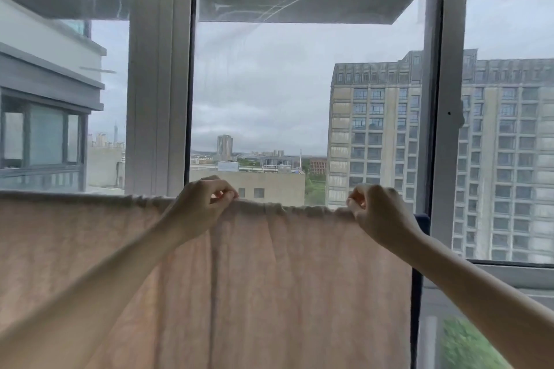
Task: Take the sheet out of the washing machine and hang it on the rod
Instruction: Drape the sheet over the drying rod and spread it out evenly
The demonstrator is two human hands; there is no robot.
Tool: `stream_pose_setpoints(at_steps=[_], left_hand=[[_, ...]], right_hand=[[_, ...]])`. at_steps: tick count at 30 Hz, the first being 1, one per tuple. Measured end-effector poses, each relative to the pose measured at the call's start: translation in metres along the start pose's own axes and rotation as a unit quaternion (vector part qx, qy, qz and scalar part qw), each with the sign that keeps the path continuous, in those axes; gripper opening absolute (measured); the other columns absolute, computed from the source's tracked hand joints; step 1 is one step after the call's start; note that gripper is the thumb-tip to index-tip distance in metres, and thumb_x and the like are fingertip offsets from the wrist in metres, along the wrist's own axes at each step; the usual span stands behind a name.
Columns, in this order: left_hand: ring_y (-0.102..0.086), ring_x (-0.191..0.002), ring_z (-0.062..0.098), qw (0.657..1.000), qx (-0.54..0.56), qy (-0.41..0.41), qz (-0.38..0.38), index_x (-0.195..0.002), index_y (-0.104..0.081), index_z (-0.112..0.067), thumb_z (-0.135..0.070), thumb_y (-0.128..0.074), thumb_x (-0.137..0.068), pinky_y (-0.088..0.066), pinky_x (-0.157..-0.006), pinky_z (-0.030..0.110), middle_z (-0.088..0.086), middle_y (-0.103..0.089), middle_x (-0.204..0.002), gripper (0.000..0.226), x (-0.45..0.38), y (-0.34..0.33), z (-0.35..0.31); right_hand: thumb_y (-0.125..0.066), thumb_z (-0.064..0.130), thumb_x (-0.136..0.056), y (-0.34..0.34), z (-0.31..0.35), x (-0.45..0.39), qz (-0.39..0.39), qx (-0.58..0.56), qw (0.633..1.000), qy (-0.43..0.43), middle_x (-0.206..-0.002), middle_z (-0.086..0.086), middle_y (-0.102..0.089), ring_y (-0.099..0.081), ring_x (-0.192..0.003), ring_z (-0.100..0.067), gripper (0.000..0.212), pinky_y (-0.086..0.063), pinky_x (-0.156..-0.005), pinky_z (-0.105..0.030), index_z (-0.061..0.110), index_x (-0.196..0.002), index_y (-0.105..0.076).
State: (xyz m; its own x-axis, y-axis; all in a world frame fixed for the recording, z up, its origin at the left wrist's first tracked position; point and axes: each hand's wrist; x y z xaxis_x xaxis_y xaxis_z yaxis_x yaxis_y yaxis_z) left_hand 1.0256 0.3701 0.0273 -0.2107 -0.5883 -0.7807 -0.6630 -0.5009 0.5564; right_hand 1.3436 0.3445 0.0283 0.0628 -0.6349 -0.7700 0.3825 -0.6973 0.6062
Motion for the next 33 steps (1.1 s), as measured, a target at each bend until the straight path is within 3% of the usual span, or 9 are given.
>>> stream_pose_setpoints(at_steps=[3,7,10,13,17,21,27,30,33], left_hand=[[-0.061,-0.092,0.006,0.999,-0.032,0.014,0.016,-0.097,-0.071,-0.022,-0.023,-0.055,-0.095,-0.048,-0.085,0.030,-0.013,-0.066,-0.095,0.016,0.015,0.017,0.020],[-0.061,-0.096,0.002,0.999,-0.026,0.024,0.035,-0.114,-0.066,-0.025,-0.033,-0.057,-0.094,-0.046,-0.084,0.024,-0.017,-0.061,-0.109,0.023,0.022,0.040,0.044],[-0.062,-0.093,-0.003,0.998,-0.021,0.015,0.063,-0.109,-0.069,-0.024,-0.036,-0.060,-0.091,-0.049,-0.085,0.019,-0.015,-0.066,-0.105,0.023,0.023,0.058,0.066],[-0.060,-0.087,-0.010,0.997,0.001,-0.015,0.072,-0.103,-0.071,-0.023,-0.034,-0.064,-0.089,-0.044,-0.076,0.004,-0.017,-0.067,-0.095,0.020,0.025,0.067,0.083],[-0.061,-0.083,-0.004,0.997,0.029,-0.060,0.025,-0.099,-0.075,-0.019,-0.022,-0.072,-0.084,-0.049,-0.074,0.015,-0.015,-0.067,-0.085,0.016,0.023,0.066,0.099],[-0.062,-0.072,-0.003,0.996,0.043,-0.065,-0.039,-0.088,-0.078,-0.017,-0.015,-0.072,-0.084,-0.042,-0.067,0.005,-0.011,-0.070,-0.078,0.007,0.018,0.057,0.099],[-0.066,-0.080,0.011,0.994,0.080,-0.029,-0.062,-0.083,-0.073,-0.019,-0.017,-0.063,-0.088,-0.053,-0.074,0.030,-0.006,-0.072,-0.082,0.011,0.008,0.039,0.066],[-0.065,-0.078,0.012,0.994,0.080,-0.014,-0.072,-0.083,-0.071,-0.019,-0.023,-0.062,-0.088,-0.051,-0.069,0.029,-0.007,-0.070,-0.080,0.011,0.000,0.036,0.047],[-0.061,-0.072,0.006,0.994,0.089,-0.024,-0.055,-0.083,-0.069,-0.022,-0.023,-0.063,-0.090,-0.045,-0.061,0.023,-0.012,-0.065,-0.077,0.009,-0.002,0.030,0.034]], right_hand=[[-0.056,0.014,-0.091,-0.009,0.021,-0.002,0.009,-0.008,1.000,0.006,-0.072,-0.001,-0.066,-0.062,-0.056,-0.015,0.009,-0.057,-0.055,-0.038,0.012,-0.089,-0.064],[-0.055,0.021,-0.093,-0.024,0.071,0.001,0.037,-0.025,0.998,0.053,-0.093,-0.003,-0.072,-0.069,-0.078,-0.018,0.013,-0.059,-0.071,-0.038,0.017,-0.101,-0.064],[-0.057,0.030,-0.094,-0.040,0.108,0.001,0.032,-0.035,0.994,0.094,-0.105,-0.002,-0.071,-0.069,-0.088,-0.015,0.023,-0.058,-0.077,-0.037,0.017,-0.112,-0.062],[-0.060,0.032,-0.092,-0.057,0.137,-0.004,0.033,-0.046,0.994,0.098,-0.109,0.000,-0.070,-0.068,-0.089,-0.015,0.033,-0.057,-0.078,-0.037,0.022,-0.123,-0.054],[-0.060,0.029,-0.092,-0.076,0.157,-0.009,0.005,-0.073,0.996,0.047,-0.093,0.003,-0.073,-0.067,-0.083,-0.012,0.013,-0.056,-0.077,-0.037,0.021,-0.101,-0.067],[-0.065,0.021,-0.089,-0.078,0.166,-0.006,-0.029,-0.099,0.995,-0.010,-0.087,0.008,-0.069,-0.066,-0.084,-0.011,0.001,-0.056,-0.079,-0.035,0.021,-0.089,-0.066],[-0.060,0.010,-0.091,-0.059,0.162,-0.011,-0.034,-0.034,0.998,-0.039,-0.078,0.004,-0.062,-0.062,-0.075,-0.015,0.009,-0.055,-0.070,-0.032,0.016,-0.088,-0.055],[-0.056,0.009,-0.094,-0.042,0.142,-0.015,-0.079,-0.005,0.994,-0.070,-0.074,0.006,-0.056,-0.057,-0.069,-0.010,0.010,-0.053,-0.066,-0.027,0.016,-0.088,-0.051],[-0.053,0.015,-0.095,-0.033,0.124,-0.011,-0.024,0.042,0.995,-0.084,-0.078,0.002,-0.061,-0.062,-0.072,-0.015,0.009,-0.056,-0.071,-0.037,0.018,-0.088,-0.051]])
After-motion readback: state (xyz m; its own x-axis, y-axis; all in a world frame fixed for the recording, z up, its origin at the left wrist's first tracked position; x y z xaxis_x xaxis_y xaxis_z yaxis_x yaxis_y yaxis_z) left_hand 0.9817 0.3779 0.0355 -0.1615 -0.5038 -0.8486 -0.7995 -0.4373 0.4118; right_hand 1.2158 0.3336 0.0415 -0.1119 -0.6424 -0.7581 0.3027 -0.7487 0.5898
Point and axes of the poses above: each hand's wrist, its own x-axis away from the middle knuckle, its own y-axis out of the back of the hand, z = x × y
